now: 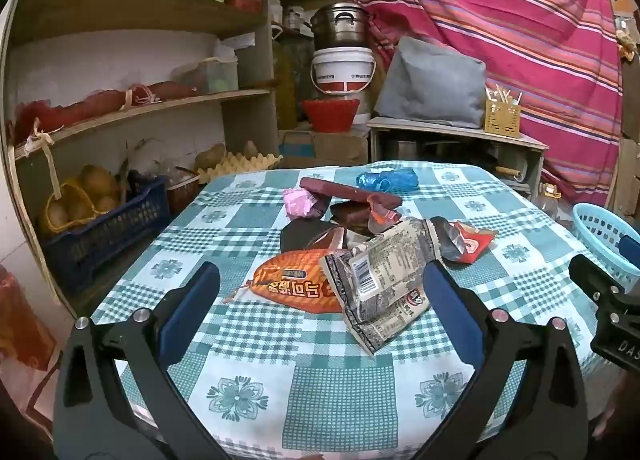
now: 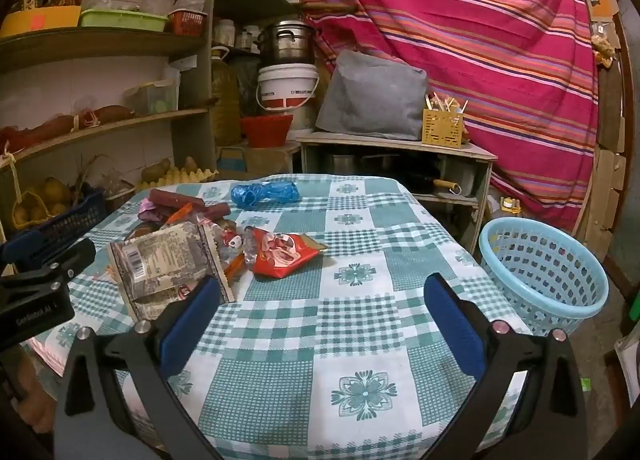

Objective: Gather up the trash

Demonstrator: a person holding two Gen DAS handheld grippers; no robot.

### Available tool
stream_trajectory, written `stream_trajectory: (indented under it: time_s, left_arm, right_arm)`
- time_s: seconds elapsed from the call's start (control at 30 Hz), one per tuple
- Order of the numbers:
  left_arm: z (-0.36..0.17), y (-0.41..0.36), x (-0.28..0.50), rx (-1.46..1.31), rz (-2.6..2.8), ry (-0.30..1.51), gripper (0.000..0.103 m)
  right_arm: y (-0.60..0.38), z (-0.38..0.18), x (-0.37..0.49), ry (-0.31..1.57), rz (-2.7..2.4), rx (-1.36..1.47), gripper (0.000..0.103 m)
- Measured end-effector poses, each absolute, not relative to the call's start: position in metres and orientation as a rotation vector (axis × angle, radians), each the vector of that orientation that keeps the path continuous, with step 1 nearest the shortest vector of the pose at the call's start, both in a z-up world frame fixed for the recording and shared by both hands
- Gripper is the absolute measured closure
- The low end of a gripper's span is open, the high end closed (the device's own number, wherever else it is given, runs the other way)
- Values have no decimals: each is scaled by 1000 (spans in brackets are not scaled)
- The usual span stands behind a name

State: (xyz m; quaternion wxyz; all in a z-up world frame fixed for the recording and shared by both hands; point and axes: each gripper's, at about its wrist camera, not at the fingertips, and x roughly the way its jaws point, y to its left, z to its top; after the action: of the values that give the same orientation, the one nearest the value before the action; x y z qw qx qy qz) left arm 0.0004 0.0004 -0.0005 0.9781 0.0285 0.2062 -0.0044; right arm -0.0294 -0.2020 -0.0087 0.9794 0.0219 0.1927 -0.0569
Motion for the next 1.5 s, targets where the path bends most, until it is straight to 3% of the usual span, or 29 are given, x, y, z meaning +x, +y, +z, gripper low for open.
stream_trajectory:
  time_s: [1.5]
  left_arm:
    - [-4,2,-2,52,-14,425,5]
  right_arm:
    - [-204,-7,-33,382,-119,40,4]
